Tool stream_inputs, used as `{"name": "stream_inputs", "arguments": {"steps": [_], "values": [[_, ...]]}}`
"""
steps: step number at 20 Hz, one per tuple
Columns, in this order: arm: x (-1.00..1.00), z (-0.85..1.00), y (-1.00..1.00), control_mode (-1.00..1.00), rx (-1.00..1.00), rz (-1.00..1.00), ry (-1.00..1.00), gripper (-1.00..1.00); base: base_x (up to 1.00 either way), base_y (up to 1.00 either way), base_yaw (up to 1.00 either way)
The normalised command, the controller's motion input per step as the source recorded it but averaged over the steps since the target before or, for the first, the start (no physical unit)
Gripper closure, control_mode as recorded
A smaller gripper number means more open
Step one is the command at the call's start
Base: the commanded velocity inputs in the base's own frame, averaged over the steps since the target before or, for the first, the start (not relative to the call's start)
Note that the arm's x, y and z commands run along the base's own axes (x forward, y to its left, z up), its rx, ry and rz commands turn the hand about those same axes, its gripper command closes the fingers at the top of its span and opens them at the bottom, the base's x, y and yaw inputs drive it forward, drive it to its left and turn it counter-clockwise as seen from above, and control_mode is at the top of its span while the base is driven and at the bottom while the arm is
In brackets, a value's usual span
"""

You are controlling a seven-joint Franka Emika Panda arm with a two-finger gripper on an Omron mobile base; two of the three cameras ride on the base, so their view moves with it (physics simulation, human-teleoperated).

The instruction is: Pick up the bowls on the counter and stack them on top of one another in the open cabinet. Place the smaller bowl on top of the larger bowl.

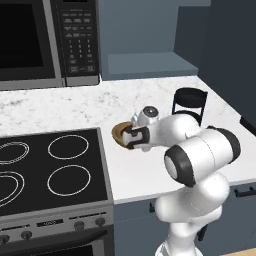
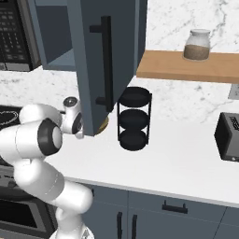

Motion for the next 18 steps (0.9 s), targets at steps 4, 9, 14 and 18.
{"name": "stream_inputs", "arguments": {"steps": [4,9,14,18], "values": [[0.42,-0.60,0.00,-1.00,0.00,0.00,0.01,1.00,0.00,0.00,0.00],[0.45,-0.41,0.00,-1.00,0.00,0.00,0.00,1.00,0.00,0.00,0.00],[0.46,-0.16,0.18,-1.00,0.00,0.00,0.00,-1.00,0.00,0.00,0.00],[0.08,-0.06,0.05,-1.00,0.00,0.00,-0.13,-1.00,0.00,0.00,0.00]]}}
